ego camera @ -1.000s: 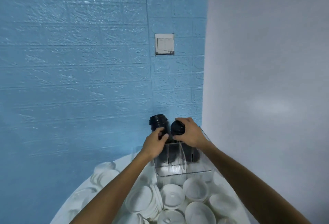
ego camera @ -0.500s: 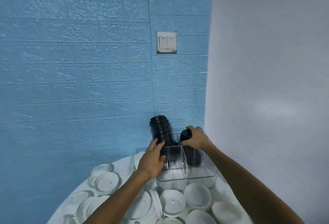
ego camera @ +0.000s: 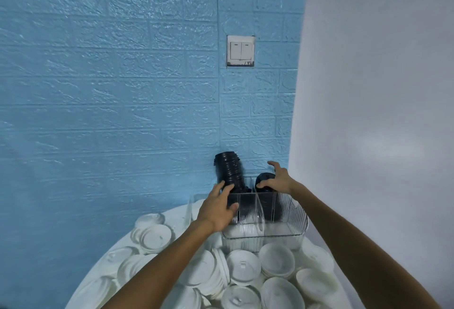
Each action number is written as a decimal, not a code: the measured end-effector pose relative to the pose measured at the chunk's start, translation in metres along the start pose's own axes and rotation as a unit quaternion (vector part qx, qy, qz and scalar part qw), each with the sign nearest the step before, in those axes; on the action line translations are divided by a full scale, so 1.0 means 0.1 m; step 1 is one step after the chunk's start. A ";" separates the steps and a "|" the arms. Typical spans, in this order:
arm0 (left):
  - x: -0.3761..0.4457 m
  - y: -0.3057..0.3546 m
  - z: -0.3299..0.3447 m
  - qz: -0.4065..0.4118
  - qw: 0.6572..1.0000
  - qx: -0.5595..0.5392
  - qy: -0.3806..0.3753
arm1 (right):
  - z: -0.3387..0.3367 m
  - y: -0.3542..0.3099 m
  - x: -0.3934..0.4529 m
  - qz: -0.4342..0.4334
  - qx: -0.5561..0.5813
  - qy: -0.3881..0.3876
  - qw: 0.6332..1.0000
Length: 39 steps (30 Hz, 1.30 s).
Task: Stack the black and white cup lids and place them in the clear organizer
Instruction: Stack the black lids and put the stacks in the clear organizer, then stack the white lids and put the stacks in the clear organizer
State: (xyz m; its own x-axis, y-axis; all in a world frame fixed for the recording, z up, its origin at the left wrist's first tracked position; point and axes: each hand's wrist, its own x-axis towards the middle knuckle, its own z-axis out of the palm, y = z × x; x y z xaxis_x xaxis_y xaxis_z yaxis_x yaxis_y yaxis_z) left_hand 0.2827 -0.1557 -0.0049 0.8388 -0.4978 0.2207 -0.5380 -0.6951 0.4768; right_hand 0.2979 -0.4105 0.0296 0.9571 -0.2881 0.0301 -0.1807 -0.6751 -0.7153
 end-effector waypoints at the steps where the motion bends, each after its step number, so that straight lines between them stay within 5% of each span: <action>1: -0.02 0.01 -0.01 -0.001 1.000 0.005 0.003 | -0.01 -0.01 -0.04 -0.011 0.009 0.015 1.000; 6: -0.11 0.12 -0.15 0.003 1.000 0.023 0.021 | -0.08 -0.25 -0.36 -0.085 0.027 0.078 0.993; 20: -1.16 0.57 -0.93 0.024 0.990 -0.052 0.125 | 0.19 -1.08 -2.29 -0.224 0.074 0.092 0.967; 33: -2.91 0.47 -0.59 0.010 0.976 -0.128 0.177 | 0.78 -0.56 -3.79 -0.253 0.053 0.094 0.961; 39: -3.71 0.17 -0.14 -0.016 0.970 -0.121 0.209 | 1.24 -0.01 -4.25 -0.280 0.051 0.182 0.941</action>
State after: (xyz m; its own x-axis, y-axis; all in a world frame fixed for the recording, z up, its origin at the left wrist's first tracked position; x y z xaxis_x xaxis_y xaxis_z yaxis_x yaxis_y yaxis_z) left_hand -0.0363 0.0244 -0.0663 0.8428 -0.1888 0.5041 -0.5178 -0.5400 0.6635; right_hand -0.0804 -0.2032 -0.0684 0.7521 -0.1327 0.6456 0.3695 -0.7262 -0.5797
